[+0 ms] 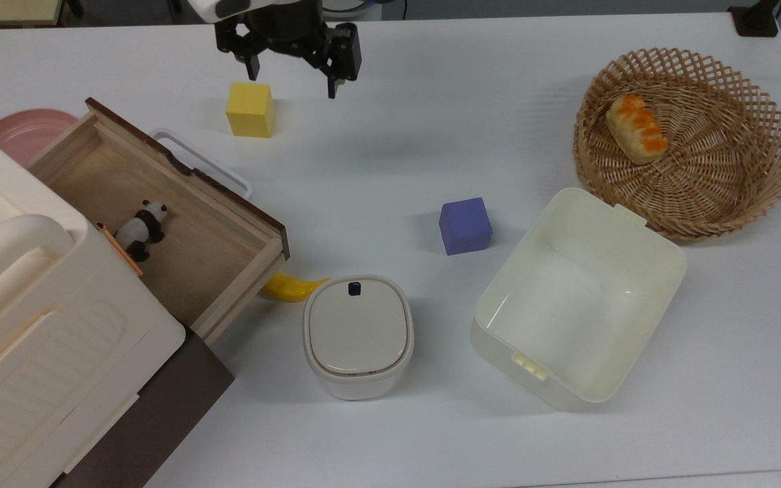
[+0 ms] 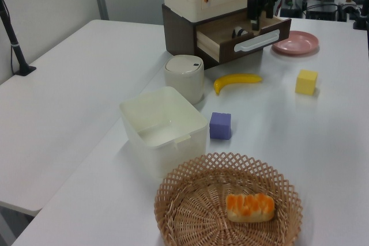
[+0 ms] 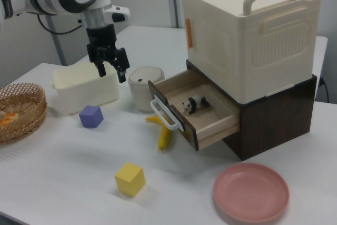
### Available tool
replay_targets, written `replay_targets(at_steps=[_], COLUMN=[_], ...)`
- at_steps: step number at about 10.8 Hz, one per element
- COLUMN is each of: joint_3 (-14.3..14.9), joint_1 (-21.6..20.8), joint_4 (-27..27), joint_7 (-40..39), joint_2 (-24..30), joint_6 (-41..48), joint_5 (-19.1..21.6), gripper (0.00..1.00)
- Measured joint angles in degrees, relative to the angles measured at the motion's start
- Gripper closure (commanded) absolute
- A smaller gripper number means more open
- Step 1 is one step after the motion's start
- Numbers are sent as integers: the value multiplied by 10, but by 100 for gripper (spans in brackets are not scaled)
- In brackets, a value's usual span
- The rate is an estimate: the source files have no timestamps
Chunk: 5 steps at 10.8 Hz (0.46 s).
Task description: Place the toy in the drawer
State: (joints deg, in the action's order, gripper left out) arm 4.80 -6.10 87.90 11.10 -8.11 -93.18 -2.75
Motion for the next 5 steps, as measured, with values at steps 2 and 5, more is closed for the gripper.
replay_targets(at_steps=[2,5], joint_3=[2,13], joint_1=[0,2], joint_4=[17,22], joint_7=[-50,-92], joint_2=[9,15], joint_6=[0,0], joint_5=[0,0], gripper=[0,0])
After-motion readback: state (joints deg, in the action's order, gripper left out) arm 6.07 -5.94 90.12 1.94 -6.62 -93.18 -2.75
